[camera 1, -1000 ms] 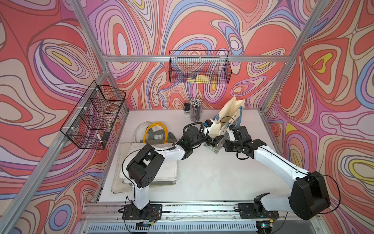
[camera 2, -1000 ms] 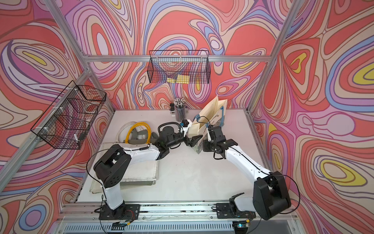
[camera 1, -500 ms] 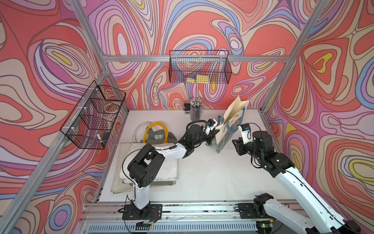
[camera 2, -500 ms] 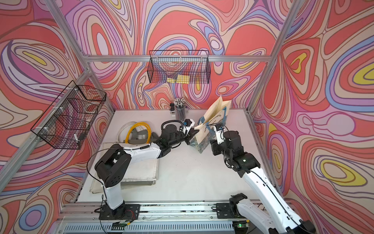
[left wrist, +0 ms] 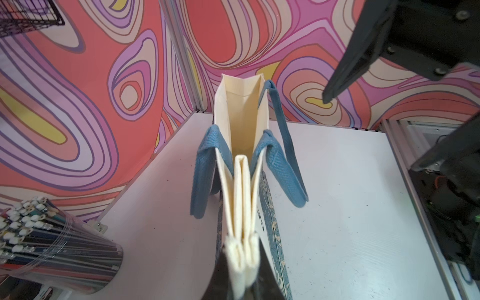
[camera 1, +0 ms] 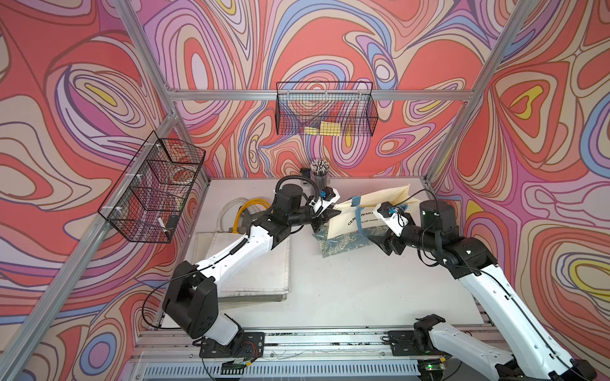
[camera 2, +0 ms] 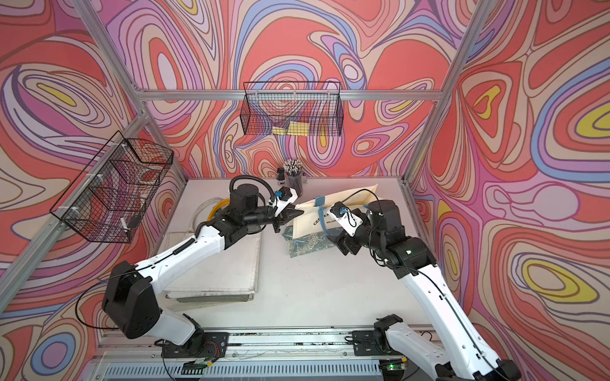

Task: Put away the canvas bag
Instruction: Pick up the canvas bag from the center of the board, then press the canvas bag.

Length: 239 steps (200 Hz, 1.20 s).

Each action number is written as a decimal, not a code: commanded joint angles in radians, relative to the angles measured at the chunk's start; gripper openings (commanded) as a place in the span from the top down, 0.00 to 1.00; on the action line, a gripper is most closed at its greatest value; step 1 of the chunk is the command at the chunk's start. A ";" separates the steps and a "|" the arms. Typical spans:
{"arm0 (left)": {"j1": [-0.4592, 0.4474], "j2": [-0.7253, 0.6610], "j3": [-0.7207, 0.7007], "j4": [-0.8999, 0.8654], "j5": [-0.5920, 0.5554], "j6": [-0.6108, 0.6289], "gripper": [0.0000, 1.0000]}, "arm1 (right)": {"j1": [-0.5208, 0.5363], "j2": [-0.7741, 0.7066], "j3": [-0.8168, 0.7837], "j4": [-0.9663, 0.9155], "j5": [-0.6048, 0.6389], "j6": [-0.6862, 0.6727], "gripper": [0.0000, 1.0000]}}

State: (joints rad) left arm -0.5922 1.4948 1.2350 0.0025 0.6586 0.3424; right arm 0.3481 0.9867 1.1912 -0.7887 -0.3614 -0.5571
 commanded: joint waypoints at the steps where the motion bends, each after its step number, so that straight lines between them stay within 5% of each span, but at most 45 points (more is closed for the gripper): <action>1: -0.006 -0.066 0.095 -0.254 0.128 0.200 1.00 | -0.003 0.050 0.111 -0.067 -0.137 -0.110 0.14; 35: -0.006 -0.115 0.133 -0.375 0.124 0.255 1.00 | -0.003 0.127 0.194 -0.064 -0.256 -0.115 0.02; 97: -0.006 -0.146 0.158 -0.399 0.120 0.289 1.00 | -0.003 0.188 0.205 -0.040 -0.368 -0.137 0.02; 184: -0.006 -0.170 0.187 -0.442 0.138 0.331 1.00 | -0.001 0.224 0.131 0.017 -0.239 -0.126 0.02; 216: -0.006 -0.180 0.188 -0.453 0.119 0.341 1.00 | -0.001 0.228 0.102 0.035 -0.247 -0.120 0.15; 239: -0.006 -0.181 0.201 -0.478 0.127 0.340 1.00 | -0.001 0.230 0.082 0.043 -0.272 -0.134 0.41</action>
State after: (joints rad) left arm -0.5957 1.3594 1.3804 -0.4820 0.7376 0.6556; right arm 0.3481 1.2121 1.2995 -0.7712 -0.6250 -0.6838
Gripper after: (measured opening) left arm 0.107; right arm 0.737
